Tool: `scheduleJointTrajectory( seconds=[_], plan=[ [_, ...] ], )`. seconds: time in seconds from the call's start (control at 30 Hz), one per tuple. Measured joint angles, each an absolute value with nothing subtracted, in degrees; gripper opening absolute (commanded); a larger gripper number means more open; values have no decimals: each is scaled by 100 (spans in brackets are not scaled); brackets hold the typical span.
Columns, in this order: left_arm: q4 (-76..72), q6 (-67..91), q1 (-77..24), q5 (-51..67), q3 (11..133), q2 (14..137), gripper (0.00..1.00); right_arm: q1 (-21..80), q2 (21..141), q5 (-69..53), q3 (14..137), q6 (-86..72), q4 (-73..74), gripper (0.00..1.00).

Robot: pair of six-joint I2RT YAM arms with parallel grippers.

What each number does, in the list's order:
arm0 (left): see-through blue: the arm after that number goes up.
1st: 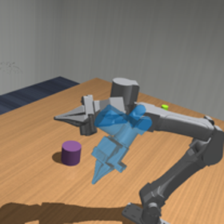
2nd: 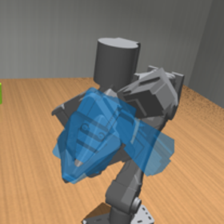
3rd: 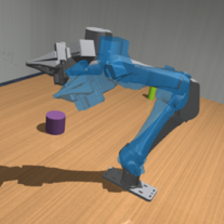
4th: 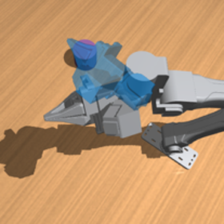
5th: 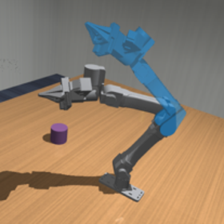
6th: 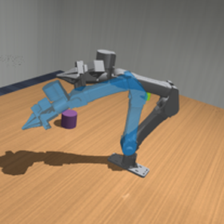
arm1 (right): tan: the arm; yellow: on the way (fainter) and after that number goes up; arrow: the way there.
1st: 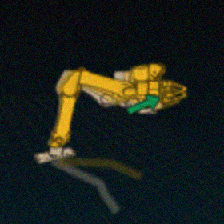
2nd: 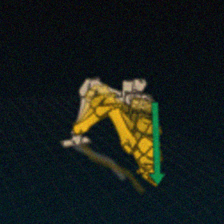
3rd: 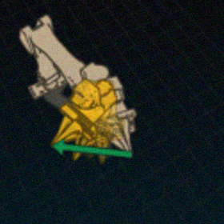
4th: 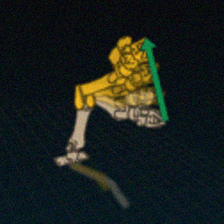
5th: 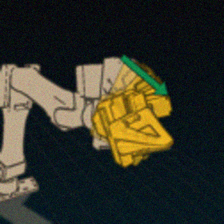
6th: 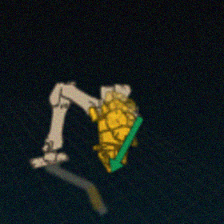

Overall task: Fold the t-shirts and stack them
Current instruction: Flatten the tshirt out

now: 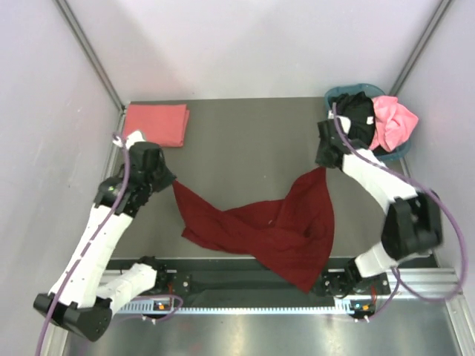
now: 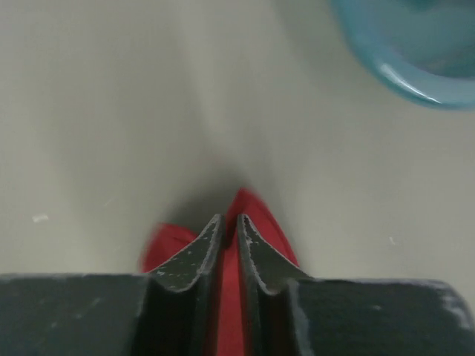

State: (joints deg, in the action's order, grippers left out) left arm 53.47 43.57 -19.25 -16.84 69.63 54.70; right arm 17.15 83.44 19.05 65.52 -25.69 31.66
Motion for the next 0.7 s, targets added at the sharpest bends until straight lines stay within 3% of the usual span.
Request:
scheduleJointTrajectory(
  seconds=[0.07,0.1,0.2,0.3,0.37,0.5,0.7],
  plan=[
    [5148,4357,-1920,-1634,6431,5570,0,1715,9087,1813,6801,-2458,3159,29],
    [5048,4357,-1916,-1616,6239,5634,0,1712,9327,1800,6984,-2451,3245,39],
    [4792,4355,-1721,-1417,6036,5913,0,1719,9684,1769,7531,-2458,3439,52],
    [4388,4381,-1297,-1055,6025,6265,0,1802,9397,1828,7749,-2646,3712,51],
    [4139,4421,-1076,-829,6005,6471,0,1968,8906,1833,7491,-2842,3780,46],
    [3686,4515,-989,-528,5714,6525,0,2397,7590,1533,5990,-3315,3730,30],
    [3411,4370,-991,-320,5367,6552,0,2462,7474,1194,4305,-3741,3282,26]
  ],
)
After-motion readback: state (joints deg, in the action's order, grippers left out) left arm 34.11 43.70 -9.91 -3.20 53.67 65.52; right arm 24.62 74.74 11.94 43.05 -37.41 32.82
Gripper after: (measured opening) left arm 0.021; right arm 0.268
